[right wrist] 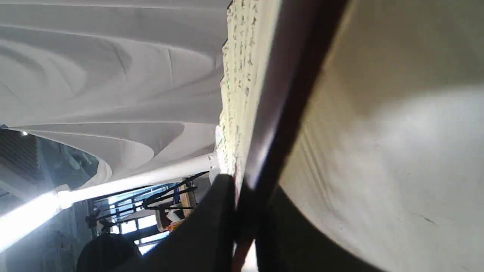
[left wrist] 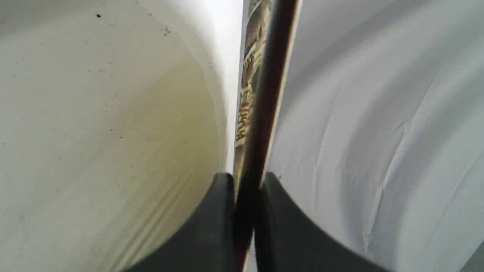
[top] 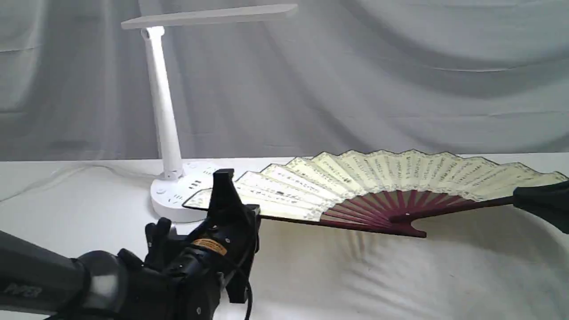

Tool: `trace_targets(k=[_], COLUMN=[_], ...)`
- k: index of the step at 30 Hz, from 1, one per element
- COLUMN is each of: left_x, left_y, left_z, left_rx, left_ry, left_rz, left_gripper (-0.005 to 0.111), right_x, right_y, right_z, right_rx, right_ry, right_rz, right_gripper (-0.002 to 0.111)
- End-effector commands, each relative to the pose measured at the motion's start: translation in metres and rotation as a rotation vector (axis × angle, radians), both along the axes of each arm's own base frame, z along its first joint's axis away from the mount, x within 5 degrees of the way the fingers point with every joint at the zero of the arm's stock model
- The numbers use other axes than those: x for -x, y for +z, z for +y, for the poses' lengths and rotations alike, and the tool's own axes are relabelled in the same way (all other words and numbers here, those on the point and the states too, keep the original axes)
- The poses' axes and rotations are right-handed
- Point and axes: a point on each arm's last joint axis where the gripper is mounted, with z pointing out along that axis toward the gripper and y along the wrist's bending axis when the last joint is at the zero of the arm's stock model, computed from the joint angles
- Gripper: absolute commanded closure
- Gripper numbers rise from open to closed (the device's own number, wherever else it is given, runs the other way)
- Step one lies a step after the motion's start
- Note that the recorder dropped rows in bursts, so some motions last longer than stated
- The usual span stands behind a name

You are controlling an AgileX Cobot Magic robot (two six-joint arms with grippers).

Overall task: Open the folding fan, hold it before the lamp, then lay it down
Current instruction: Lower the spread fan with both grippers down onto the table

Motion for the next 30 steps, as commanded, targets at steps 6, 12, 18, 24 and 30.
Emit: trace_targets(k=[6,12,18,24,30], left_x=[-0.006,-0.005,-0.004,-0.004,-0.004], left_y=[-0.016,-0.028,-0.039,-0.038,-0.038], left_z=[0.007,0.007,0.006,0.005,0.005], left_rx=[0.032,0.01,-0.021,-0.023,-0.03], left_ry=[0.087,0.082,0.054,0.047,0.044], left_rz=[0.01,0.031,0.047,0.034,0.033], left_gripper=[0.107,0.106,0.098,0.08,0.058], right_x=[0.006,0.007,0.007,0.007,0.007], right_y=[-0.039,-0.05,-0.053,-0.053,-0.053], right_z=[-0.009,-0.01,-0.01,-0.011,-0.01], right_rx=[0.044,0.071,0.082,0.076,0.078], right_ry=[-0.01,0.001,-0.002,-0.009,-0.005], right_rz=[0.081,0.082,0.1,0.109,0.111], right_gripper=[0.108,0.108,0.106,0.077,0.057])
